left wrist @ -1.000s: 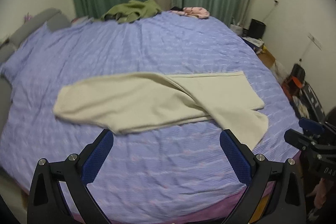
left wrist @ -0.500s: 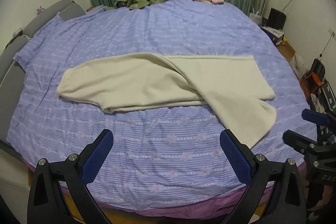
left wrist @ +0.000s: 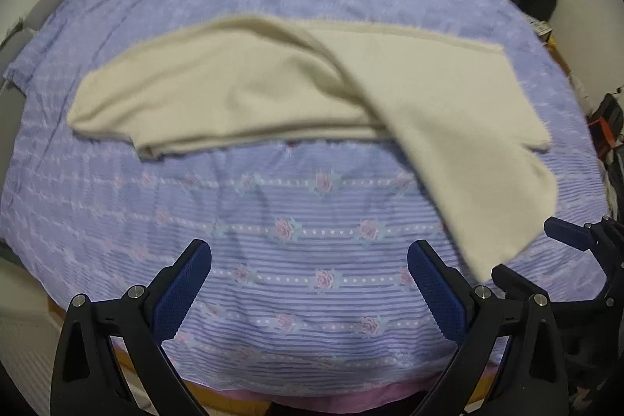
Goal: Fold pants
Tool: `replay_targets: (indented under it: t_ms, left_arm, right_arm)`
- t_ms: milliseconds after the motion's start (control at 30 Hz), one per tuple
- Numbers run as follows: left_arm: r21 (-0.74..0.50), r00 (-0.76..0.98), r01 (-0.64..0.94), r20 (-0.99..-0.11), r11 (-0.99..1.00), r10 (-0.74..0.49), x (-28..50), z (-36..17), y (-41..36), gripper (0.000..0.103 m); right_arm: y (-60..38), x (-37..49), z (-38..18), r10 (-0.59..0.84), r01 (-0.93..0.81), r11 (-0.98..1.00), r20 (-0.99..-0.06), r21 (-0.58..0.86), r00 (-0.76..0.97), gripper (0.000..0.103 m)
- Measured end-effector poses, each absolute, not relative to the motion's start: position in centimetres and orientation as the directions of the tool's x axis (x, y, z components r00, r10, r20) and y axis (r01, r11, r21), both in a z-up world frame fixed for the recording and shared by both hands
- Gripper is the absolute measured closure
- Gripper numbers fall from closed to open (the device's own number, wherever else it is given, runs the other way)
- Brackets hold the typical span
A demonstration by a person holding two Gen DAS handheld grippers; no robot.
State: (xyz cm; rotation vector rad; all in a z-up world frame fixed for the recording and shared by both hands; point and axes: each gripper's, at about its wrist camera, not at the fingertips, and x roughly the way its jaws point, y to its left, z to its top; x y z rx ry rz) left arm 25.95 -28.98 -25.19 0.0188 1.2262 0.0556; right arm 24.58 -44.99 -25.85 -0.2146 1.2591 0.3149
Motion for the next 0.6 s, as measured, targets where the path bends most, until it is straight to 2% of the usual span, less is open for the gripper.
replay_targets:
  t_ms: [233, 333, 433, 467, 567, 600]
  left_arm:
    - [0.068, 0.238, -0.048, -0.968, 0.997, 0.077, 25.7, -29.6, -29.7, 0.001]
    - [0.096, 0.234, -0.016, -0.967, 0.995, 0.097, 25.0, -30.1, -30.2, 0.001]
    - [0.120, 0.246, 0.008, -0.963, 0.993, 0.114, 24.7, -30.0, -30.7, 0.001]
    - [0.121, 0.248, 0.012, -0.962, 0.993, 0.114, 24.7, -29.9, -30.7, 0.001]
    - [0.113, 0.259, 0.011, -0.960, 0.994, 0.107, 24.9, -29.5, -30.8, 0.001]
    - [0.107, 0.266, 0.010, -0.959, 0.994, 0.100, 25.1, -29.1, -30.6, 0.001]
  right_arm:
    - [-45.1, 25.9, -31.7, 0.063, -0.360, 0.933, -0.975, -0.018, 0.213, 0.030]
    - [-44.9, 26.0, -34.3, 0.003, -0.374, 0.925, -0.982, -0.070, 0.190, 0.035]
    - [-44.8, 26.2, -35.7, -0.054, -0.386, 0.912, -0.975, -0.137, 0.217, 0.045]
    - [-44.9, 26.3, -36.0, -0.067, -0.388, 0.909, -0.971, -0.153, 0.228, 0.052]
    - [-45.3, 26.8, -35.4, -0.066, -0.381, 0.910, -0.966, -0.161, 0.252, 0.094]
    - [-45.7, 27.1, -34.5, -0.056, -0.365, 0.918, -0.963, -0.153, 0.264, 0.094]
